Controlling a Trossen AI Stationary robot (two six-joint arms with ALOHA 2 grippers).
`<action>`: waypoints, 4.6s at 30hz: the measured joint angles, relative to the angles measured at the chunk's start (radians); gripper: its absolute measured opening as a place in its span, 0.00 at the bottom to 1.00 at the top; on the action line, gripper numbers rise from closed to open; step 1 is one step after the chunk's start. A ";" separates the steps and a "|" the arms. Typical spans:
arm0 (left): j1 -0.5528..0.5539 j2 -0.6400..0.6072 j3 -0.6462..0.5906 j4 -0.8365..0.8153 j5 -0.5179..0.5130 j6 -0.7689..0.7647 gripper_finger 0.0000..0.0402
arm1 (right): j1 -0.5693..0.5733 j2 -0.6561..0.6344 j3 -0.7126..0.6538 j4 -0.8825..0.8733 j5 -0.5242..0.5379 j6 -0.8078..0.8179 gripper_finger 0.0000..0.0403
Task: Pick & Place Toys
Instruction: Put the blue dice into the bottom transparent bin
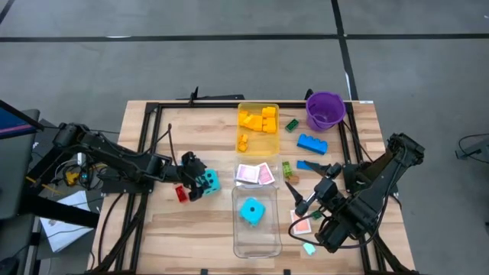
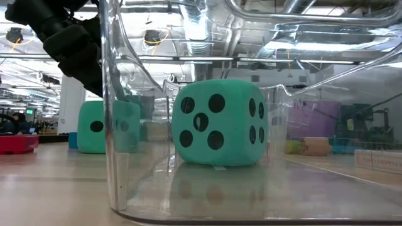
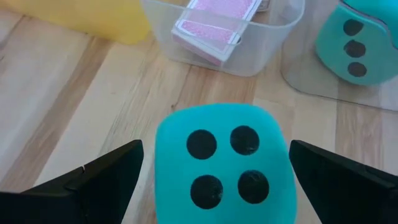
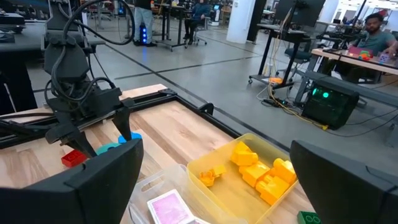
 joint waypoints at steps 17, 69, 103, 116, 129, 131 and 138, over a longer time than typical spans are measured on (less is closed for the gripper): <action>0.000 0.079 0.005 0.020 -0.013 -0.053 1.00 | 0.000 0.000 0.000 0.000 -0.004 0.000 0.99; 0.004 -0.007 -0.081 0.058 0.008 0.026 1.00 | 0.000 0.000 0.000 0.003 -0.007 0.000 0.99; 0.061 -0.008 -0.148 0.193 0.113 0.121 0.92 | 0.000 0.000 0.000 0.002 -0.008 -0.001 0.99; 0.059 -0.023 -0.148 0.257 0.213 0.121 0.92 | 0.000 0.000 0.000 0.000 -0.008 -0.001 0.99; -0.031 -0.200 -0.148 0.295 0.432 0.146 0.91 | 0.000 0.000 0.000 -0.001 -0.011 -0.002 0.99; -0.062 -0.226 -0.148 0.310 0.433 0.146 0.91 | 0.000 0.000 0.000 -0.001 -0.011 -0.002 0.99; -0.165 -0.215 -0.148 0.473 0.423 0.141 0.90 | 0.000 0.000 0.000 -0.001 -0.012 -0.002 0.99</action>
